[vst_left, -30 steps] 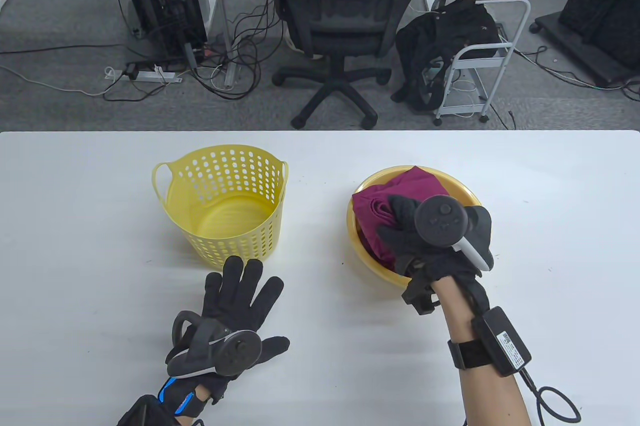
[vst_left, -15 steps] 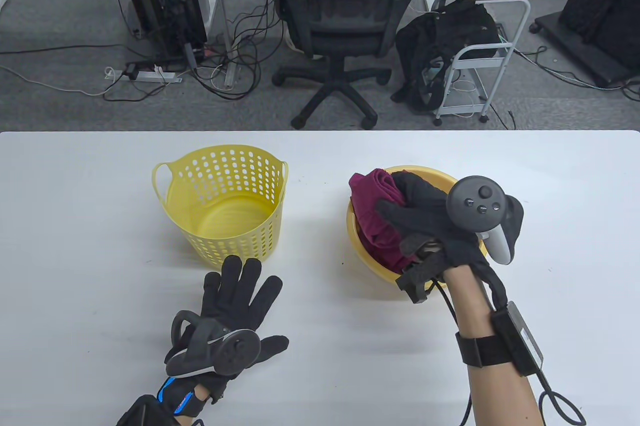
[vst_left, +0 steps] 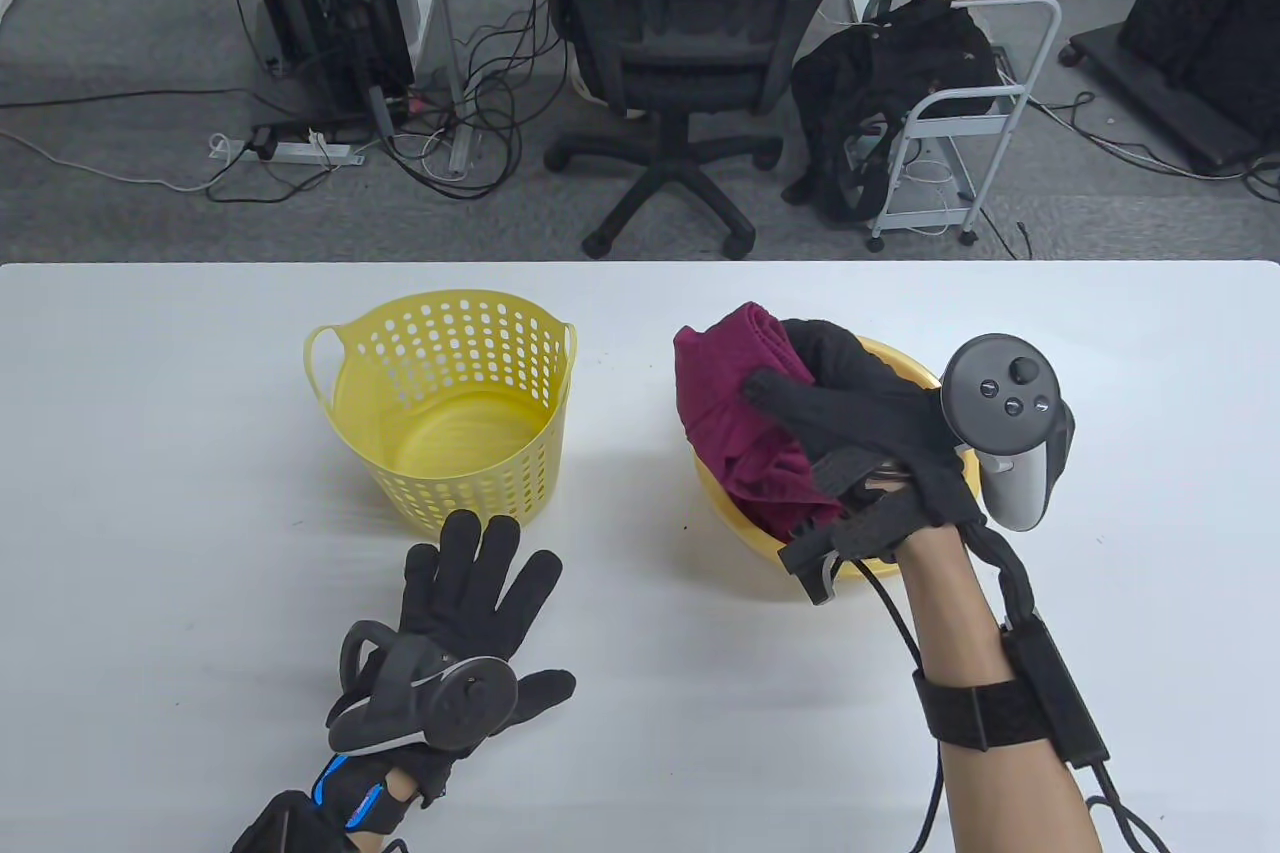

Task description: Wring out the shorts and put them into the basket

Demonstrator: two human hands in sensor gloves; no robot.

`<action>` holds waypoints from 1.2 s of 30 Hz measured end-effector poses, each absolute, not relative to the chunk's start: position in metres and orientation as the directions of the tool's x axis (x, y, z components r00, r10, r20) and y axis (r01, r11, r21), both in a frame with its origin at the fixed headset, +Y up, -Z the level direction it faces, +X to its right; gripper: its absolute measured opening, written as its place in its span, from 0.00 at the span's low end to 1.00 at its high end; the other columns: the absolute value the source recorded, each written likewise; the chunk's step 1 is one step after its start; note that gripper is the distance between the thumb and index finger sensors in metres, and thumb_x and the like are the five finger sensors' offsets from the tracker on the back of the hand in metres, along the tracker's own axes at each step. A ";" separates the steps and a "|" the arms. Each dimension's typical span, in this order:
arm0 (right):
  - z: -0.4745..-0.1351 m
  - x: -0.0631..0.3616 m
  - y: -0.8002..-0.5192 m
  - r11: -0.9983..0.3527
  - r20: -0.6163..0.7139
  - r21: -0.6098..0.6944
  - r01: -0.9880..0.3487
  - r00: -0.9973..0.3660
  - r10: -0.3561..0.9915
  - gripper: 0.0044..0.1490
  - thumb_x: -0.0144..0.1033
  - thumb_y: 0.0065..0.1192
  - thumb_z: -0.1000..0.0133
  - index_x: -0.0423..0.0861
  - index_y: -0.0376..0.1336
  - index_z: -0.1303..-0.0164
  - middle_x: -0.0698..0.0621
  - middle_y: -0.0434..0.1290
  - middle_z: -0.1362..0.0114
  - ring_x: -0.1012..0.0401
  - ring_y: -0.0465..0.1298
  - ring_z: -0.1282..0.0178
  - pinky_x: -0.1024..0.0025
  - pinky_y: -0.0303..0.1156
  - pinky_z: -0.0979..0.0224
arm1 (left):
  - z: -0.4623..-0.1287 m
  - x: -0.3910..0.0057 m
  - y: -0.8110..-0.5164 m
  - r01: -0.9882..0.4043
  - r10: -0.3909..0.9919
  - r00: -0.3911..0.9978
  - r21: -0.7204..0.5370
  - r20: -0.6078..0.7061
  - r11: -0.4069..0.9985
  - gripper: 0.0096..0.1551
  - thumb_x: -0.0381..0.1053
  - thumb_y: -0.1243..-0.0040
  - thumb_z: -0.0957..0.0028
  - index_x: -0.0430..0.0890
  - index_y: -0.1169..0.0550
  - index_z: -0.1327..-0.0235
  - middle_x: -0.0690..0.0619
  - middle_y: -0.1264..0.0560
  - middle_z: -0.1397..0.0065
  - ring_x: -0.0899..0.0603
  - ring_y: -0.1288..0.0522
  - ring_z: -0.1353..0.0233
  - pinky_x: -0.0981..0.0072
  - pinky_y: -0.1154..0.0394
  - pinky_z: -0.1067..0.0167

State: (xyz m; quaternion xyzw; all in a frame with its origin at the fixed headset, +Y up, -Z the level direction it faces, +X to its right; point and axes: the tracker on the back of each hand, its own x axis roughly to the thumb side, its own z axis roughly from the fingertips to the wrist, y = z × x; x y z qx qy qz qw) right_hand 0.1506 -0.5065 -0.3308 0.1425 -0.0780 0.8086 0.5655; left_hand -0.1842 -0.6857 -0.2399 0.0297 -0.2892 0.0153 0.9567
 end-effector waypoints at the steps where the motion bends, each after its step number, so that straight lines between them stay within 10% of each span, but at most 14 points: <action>1: -0.330 0.150 -0.505 -0.334 0.318 0.040 -0.942 -0.305 0.898 0.42 0.58 0.67 0.42 0.38 0.60 0.31 0.40 0.72 0.35 0.44 0.73 0.42 0.56 0.74 0.40 | -0.240 -0.185 -0.685 -0.048 0.013 0.833 0.049 0.554 0.998 0.60 0.76 0.45 0.47 0.45 0.50 0.12 0.27 0.60 0.12 0.14 0.62 0.18 0.15 0.57 0.34; 36: -0.318 0.123 -0.455 0.071 0.276 0.202 -0.977 0.126 0.953 0.42 0.62 0.65 0.39 0.38 0.61 0.32 0.42 0.73 0.38 0.47 0.75 0.44 0.60 0.76 0.42 | -0.241 -0.187 -0.683 -0.054 0.019 0.839 0.048 0.544 0.997 0.60 0.76 0.45 0.47 0.45 0.50 0.12 0.27 0.60 0.12 0.14 0.62 0.18 0.15 0.57 0.34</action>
